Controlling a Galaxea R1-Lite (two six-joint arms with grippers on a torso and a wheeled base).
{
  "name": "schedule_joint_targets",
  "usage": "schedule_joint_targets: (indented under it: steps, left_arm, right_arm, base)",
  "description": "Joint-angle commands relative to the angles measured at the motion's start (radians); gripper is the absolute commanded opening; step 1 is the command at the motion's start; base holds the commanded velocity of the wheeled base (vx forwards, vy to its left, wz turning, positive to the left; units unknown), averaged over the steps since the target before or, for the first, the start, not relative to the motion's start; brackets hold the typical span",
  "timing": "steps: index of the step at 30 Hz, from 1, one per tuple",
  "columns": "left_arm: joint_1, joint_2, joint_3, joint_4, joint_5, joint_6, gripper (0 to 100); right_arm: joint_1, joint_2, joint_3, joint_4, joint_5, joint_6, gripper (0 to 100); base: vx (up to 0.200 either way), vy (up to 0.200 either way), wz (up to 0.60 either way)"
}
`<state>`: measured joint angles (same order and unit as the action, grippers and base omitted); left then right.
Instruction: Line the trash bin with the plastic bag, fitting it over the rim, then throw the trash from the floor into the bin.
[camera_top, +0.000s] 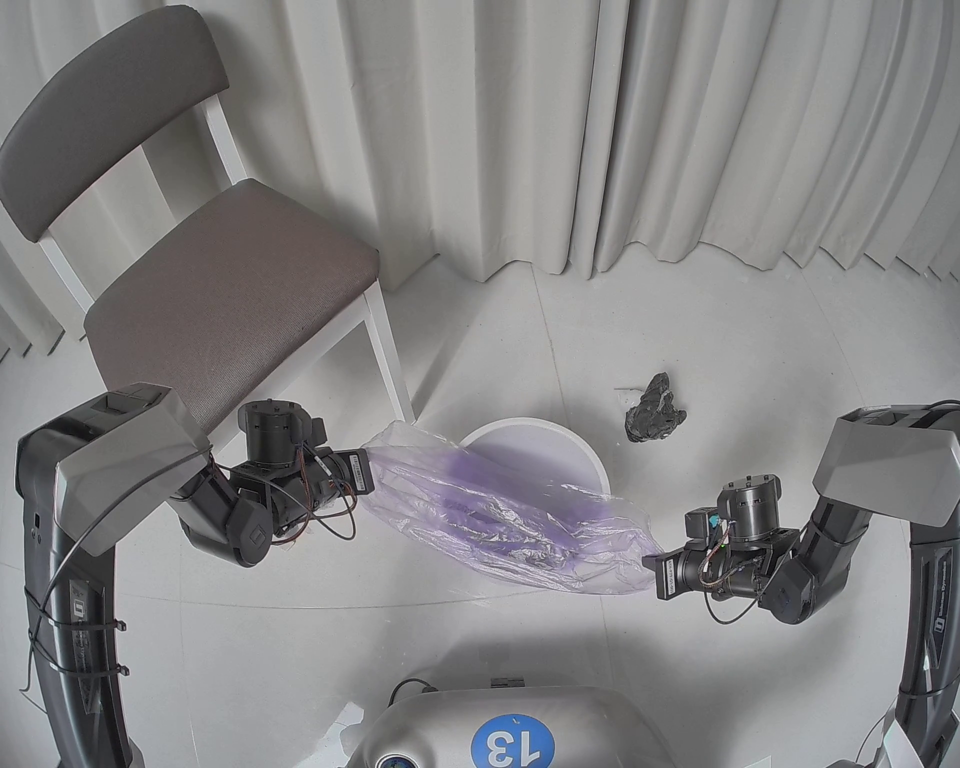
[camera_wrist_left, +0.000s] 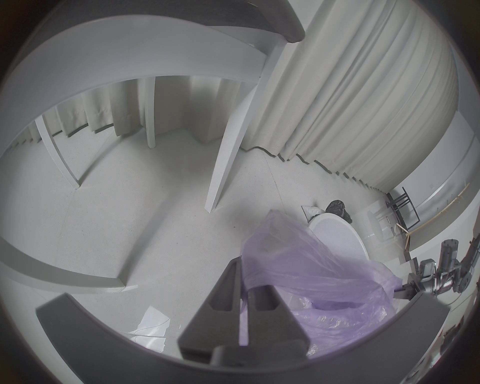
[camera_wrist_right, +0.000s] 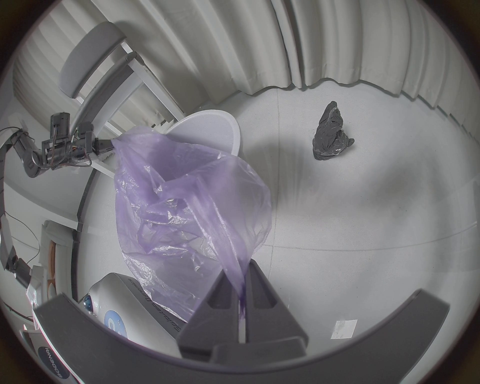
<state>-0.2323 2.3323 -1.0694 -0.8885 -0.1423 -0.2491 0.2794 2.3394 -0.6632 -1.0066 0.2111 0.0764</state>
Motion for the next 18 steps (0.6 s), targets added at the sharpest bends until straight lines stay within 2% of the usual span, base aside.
schedule_joint_targets:
  steps: [1,5,10,11,18]
  left_arm:
    - [0.001,0.005,-0.012,-0.001,0.0,0.001,0]
    - [-0.012,0.024,-0.052,-0.004,0.0,0.001,0]
    - [-0.028,0.021,-0.038,-0.017,0.006,0.001,0]
    - [-0.032,0.018,-0.035,-0.017,0.006,0.001,0]
    - [-0.045,-0.01,0.055,-0.069,0.015,-0.007,0]
  right_arm:
    - [0.004,-0.006,0.002,-0.001,0.001,0.0,0]
    - [0.004,0.001,0.004,-0.006,0.001,-0.001,0]
    - [-0.003,-0.009,0.02,-0.001,-0.01,-0.012,0]
    - [-0.003,-0.015,0.022,-0.001,-0.012,-0.012,100]
    - [-0.032,-0.155,0.085,0.068,-0.01,-0.055,100]
  base:
    - [0.0,0.0,0.0]
    - [0.0,0.0,0.0]
    - [0.0,0.0,0.0]
    - [0.0,0.0,0.0]
    - [0.0,0.0,0.0]
